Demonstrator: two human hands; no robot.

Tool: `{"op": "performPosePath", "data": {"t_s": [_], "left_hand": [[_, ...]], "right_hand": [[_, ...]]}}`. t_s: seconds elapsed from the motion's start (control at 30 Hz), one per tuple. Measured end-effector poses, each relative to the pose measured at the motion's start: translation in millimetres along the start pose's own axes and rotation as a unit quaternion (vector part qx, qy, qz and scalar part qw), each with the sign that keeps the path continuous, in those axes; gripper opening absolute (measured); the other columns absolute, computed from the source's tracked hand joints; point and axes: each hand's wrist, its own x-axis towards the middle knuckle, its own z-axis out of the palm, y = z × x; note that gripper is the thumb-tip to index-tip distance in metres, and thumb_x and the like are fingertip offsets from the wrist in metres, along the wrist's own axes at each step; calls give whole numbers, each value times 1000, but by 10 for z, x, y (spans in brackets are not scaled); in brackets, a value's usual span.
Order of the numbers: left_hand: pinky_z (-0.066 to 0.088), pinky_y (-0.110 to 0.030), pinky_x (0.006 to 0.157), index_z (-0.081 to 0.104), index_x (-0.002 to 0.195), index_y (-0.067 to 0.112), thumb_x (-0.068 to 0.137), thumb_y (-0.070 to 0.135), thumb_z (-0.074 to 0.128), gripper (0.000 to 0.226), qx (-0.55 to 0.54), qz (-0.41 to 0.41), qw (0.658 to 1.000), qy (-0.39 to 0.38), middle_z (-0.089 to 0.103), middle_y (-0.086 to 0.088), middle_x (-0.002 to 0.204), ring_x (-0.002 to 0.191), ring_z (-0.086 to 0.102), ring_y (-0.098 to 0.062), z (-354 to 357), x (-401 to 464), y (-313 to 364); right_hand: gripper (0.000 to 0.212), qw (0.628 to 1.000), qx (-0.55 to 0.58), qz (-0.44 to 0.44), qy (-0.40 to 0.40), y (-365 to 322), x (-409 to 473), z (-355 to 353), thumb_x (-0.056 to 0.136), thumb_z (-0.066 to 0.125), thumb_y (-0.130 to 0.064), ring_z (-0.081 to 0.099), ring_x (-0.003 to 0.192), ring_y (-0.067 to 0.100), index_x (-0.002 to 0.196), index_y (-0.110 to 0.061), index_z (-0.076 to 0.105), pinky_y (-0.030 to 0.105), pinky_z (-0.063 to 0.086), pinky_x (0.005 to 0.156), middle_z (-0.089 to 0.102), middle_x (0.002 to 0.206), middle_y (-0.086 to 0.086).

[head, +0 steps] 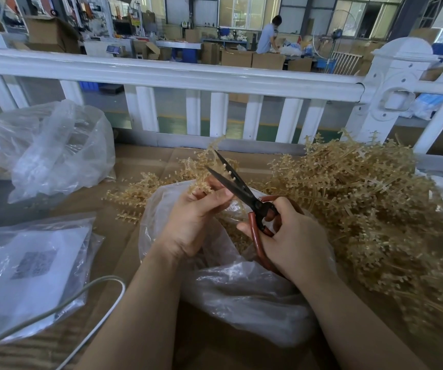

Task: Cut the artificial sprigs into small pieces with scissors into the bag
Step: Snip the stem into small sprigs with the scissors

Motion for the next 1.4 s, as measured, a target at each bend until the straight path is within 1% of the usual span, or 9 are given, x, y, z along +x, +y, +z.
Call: {"op": "performPosePath", "data": {"t_s": [0.1, 0.53, 0.7, 0.8, 0.97, 1.1, 1.2, 1.3, 1.4], "left_hand": [[53, -25, 78, 72, 85, 12, 71, 11, 76, 14, 14, 8, 1000, -12, 73, -4, 90, 87, 69, -16, -4, -1, -3], [46, -35, 90, 66, 101, 11, 76, 10, 70, 25, 23, 1, 1000, -6, 70, -4, 98, 95, 64, -19, 20, -15, 3], [40, -46, 106, 56, 135, 11, 62, 39, 88, 85, -31, 11, 999, -17, 64, -8, 122, 115, 58, -27, -2, -18, 68], [35, -54, 112, 55, 135, 8, 66, 49, 86, 85, -68, 20, 997, -5, 57, -18, 130, 125, 53, -38, 18, -14, 65], [56, -43, 86, 67, 112, 7, 72, 74, 63, 78, 44, -23, 997, 52, 70, -14, 106, 95, 67, -28, 61, -9, 90], [53, -25, 60, 60, 98, 11, 57, 87, 63, 87, 204, 10, 961, 187, 69, -4, 81, 70, 67, -18, 167, -25, 63], [47, -19, 72, 48, 98, 16, 66, 63, 76, 63, 254, 133, 931, 224, 51, 0, 90, 78, 52, -6, 142, -19, 67], [46, -22, 96, 56, 118, 14, 76, 39, 79, 54, 269, 187, 935, 136, 59, -1, 119, 112, 57, -10, 89, -4, 89], [55, -30, 89, 64, 115, 5, 84, 18, 74, 36, 175, 160, 971, 33, 70, -6, 111, 108, 65, -20, 100, 11, 76]], "right_hand": [[69, 1000, -8, 1, -6, 8, 8, 2, 69, 26, -102, 55, 64, -4, 91, -39, 42, 17, 45, 51, 55, 74, -23], [72, 1000, -3, 20, -8, 30, -5, 21, 69, 26, -103, 61, 73, 10, 91, -37, 43, 34, 57, 58, 57, 73, -21], [75, 1000, 8, 17, -5, 21, -6, 19, 68, 25, -103, 61, 74, 9, 94, -36, 49, 33, 57, 60, 58, 74, -21], [76, 1000, 15, 18, -5, 20, -4, 18, 67, 25, -104, 61, 77, 9, 94, -36, 49, 32, 57, 60, 57, 74, -23], [62, 999, 36, 23, 15, 38, -8, 13, 72, 33, -100, 56, 68, -2, 91, -42, 44, 20, 46, 51, 55, 67, -23], [61, 997, 57, 52, 27, 52, -9, 9, 71, 37, -100, 59, 63, -1, 88, -41, 44, 31, 54, 52, 59, 64, -20], [63, 997, 53, 54, 26, 47, -12, -5, 70, 37, -101, 60, 64, 0, 89, -42, 45, 32, 55, 53, 59, 66, -19], [63, 997, 51, 51, 19, 39, -17, -7, 71, 36, -100, 60, 65, 2, 92, -41, 46, 34, 56, 54, 59, 66, -19], [60, 997, 55, 51, 5, 31, -16, -7, 72, 41, -96, 63, 71, 6, 93, -41, 47, 37, 58, 58, 59, 70, -20]]}}
